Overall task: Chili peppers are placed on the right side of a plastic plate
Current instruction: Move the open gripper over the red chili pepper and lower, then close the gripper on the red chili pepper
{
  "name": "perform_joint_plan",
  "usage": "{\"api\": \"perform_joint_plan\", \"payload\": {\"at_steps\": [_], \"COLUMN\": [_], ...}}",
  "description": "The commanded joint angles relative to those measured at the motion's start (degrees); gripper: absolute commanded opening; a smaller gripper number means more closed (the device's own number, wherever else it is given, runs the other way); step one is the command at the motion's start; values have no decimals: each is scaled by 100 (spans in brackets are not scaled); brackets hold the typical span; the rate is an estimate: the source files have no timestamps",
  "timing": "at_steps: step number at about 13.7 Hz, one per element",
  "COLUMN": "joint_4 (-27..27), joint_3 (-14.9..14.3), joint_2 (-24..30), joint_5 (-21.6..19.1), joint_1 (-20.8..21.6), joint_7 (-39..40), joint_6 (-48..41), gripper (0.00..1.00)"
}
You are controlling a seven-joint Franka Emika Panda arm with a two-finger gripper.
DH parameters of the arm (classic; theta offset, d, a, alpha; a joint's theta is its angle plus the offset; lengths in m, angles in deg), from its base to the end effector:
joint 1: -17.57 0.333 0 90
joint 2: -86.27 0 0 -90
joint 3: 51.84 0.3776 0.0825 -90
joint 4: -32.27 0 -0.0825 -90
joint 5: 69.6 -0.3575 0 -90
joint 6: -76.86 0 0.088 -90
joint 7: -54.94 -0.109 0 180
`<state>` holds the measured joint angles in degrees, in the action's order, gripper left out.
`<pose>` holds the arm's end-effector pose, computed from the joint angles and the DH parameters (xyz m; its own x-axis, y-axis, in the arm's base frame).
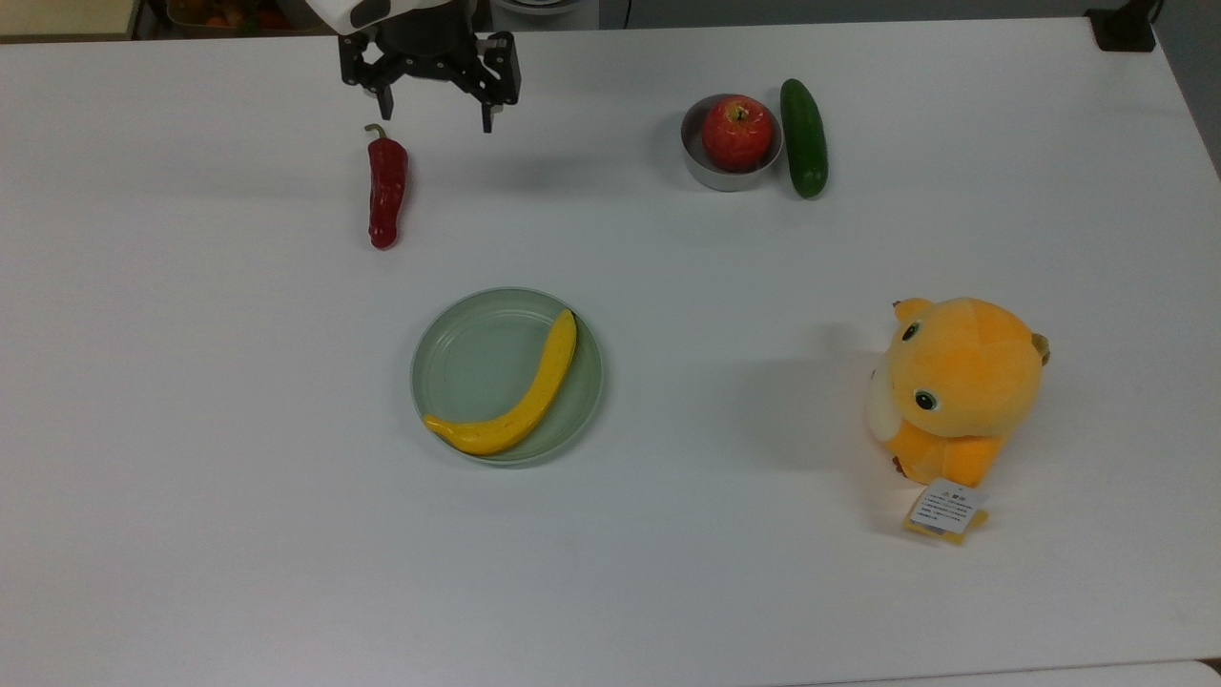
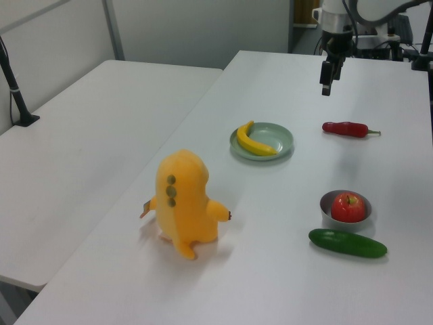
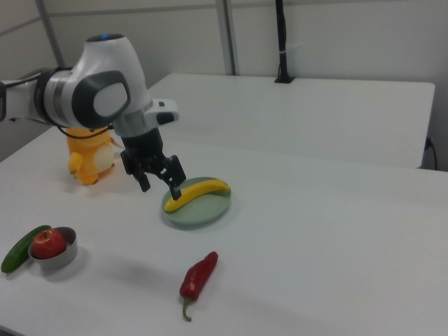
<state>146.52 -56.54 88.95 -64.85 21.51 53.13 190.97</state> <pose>0.5203 -0.0130 0.5544 0.9989 -0.0110 0.0453 -0.0142 -0.9973 0.0718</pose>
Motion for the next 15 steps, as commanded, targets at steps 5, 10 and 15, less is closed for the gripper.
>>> {"api": "perform_joint_plan", "payload": {"at_steps": [5,10,15], "joint_4": [774,801,792], "joint_3": [-207,-207,-207], "joint_2": [129,-530,-944], "joint_5": [228,280,421], "joint_1": [-200,-288,-376], "joint_7": [778,779,770], "joint_6": [524,911,1131], "gripper": [100,100,100]}}
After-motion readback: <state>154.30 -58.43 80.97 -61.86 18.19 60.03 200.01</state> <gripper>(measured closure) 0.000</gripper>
